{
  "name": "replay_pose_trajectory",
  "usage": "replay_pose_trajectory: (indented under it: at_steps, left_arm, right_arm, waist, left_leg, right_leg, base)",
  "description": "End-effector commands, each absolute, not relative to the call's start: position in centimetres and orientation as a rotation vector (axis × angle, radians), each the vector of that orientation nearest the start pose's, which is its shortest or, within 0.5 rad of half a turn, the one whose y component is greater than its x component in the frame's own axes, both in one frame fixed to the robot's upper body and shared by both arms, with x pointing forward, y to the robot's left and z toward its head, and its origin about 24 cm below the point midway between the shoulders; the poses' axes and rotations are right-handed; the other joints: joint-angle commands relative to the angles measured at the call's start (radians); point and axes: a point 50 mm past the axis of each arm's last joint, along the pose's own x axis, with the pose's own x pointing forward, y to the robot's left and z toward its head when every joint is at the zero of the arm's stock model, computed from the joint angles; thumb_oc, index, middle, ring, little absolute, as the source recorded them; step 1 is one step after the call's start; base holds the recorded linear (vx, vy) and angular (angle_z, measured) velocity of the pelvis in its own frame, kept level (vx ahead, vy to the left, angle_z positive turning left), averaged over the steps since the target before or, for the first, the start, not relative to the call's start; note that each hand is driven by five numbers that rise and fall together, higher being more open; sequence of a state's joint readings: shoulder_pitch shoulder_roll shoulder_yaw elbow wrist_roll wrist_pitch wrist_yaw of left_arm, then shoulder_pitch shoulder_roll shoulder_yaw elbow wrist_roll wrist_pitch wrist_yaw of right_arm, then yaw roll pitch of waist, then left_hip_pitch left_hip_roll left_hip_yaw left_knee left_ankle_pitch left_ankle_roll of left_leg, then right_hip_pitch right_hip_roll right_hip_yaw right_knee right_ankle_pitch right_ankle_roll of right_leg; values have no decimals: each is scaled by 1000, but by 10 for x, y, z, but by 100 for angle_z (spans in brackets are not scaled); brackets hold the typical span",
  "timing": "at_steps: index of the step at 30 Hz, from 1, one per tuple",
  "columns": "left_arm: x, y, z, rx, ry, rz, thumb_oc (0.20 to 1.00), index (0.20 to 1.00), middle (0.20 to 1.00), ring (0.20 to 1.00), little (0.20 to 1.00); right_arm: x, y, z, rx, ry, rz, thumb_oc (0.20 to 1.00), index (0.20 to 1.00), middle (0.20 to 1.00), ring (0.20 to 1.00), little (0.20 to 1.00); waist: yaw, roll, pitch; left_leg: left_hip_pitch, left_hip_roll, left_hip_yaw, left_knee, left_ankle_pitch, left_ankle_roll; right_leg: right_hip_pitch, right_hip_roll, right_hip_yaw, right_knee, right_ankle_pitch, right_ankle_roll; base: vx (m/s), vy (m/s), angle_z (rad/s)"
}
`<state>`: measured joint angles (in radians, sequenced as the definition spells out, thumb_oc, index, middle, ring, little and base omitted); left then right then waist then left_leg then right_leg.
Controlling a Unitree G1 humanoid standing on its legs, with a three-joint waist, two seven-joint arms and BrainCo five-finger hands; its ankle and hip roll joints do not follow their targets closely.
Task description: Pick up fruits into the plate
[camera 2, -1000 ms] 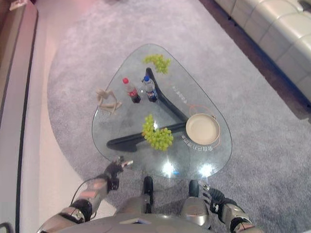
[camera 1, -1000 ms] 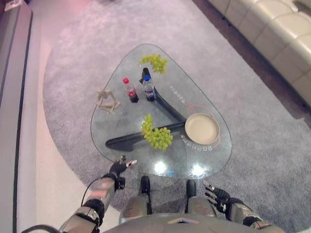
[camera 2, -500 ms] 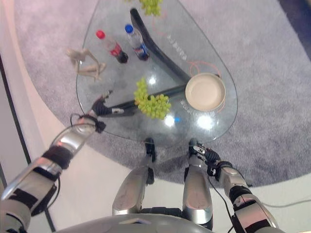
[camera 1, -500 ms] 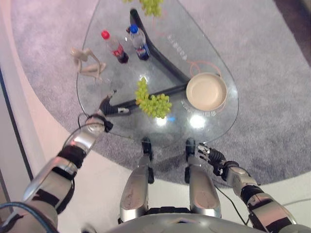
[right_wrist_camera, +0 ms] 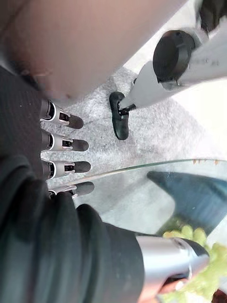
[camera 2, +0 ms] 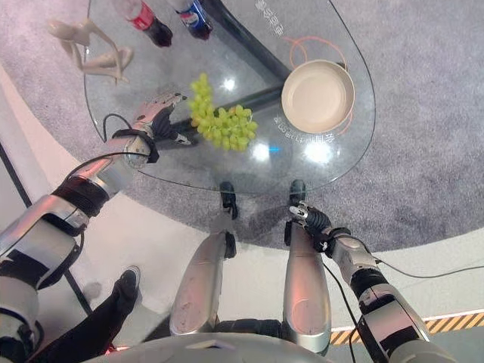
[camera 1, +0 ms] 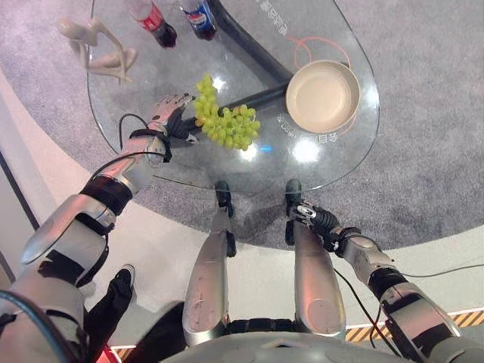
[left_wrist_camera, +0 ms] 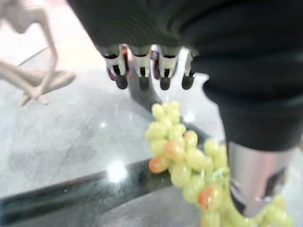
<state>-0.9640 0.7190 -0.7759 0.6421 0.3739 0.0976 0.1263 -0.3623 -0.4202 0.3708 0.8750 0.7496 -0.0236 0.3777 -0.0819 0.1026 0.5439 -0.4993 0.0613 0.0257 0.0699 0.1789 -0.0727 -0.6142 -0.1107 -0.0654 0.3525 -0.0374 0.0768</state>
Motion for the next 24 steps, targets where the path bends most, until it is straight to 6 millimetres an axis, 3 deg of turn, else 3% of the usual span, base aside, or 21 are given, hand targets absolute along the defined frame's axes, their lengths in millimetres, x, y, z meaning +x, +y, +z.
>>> replay_pose_trajectory:
  at_steps: [1, 9, 18, 24]
  left_arm:
    - [393, 214, 203, 1575, -190, 49, 1000, 1000, 1000, 1000, 1000]
    - [399, 203, 206, 1731, -189, 23, 1000, 1000, 1000, 1000, 1000]
    - [404, 200, 224, 1916, -292, 124, 1000, 1000, 1000, 1000, 1000]
    - [407, 197, 223, 1981, -245, 80, 1000, 1000, 1000, 1000, 1000]
  right_arm:
    - [269, -192, -48, 283, 525, 367, 1000, 1000, 1000, 1000, 1000]
    - [269, -187, -49, 345, 519, 362, 1000, 1000, 1000, 1000, 1000]
    - [264, -187, -55, 405, 527, 360, 1000, 1000, 1000, 1000, 1000]
    - [267, -185, -52, 419, 513, 367, 1000, 1000, 1000, 1000, 1000]
  waist:
    - [-17, -65, -24]
    - [-36, -68, -24]
    - [-56, -76, -24]
    - [-66, -81, -24]
  left_leg:
    - [-25, -102, -1, 122, -135, 65]
    - [-73, -109, 7, 157, -145, 66]
    - [-115, -107, 19, 173, -146, 61]
    - [-145, -109, 22, 192, -150, 58]
  right_leg:
    - [0, 42, 12, -86, 105, -4]
    - [-45, 50, 25, -68, 107, -3]
    - [-82, 60, 40, -75, 120, -1]
    - [-108, 63, 45, -70, 125, 0]
  base:
    - [0, 0, 0]
    - [-3, 0, -4]
    - [-6, -5, -4]
    - [-1, -3, -2]
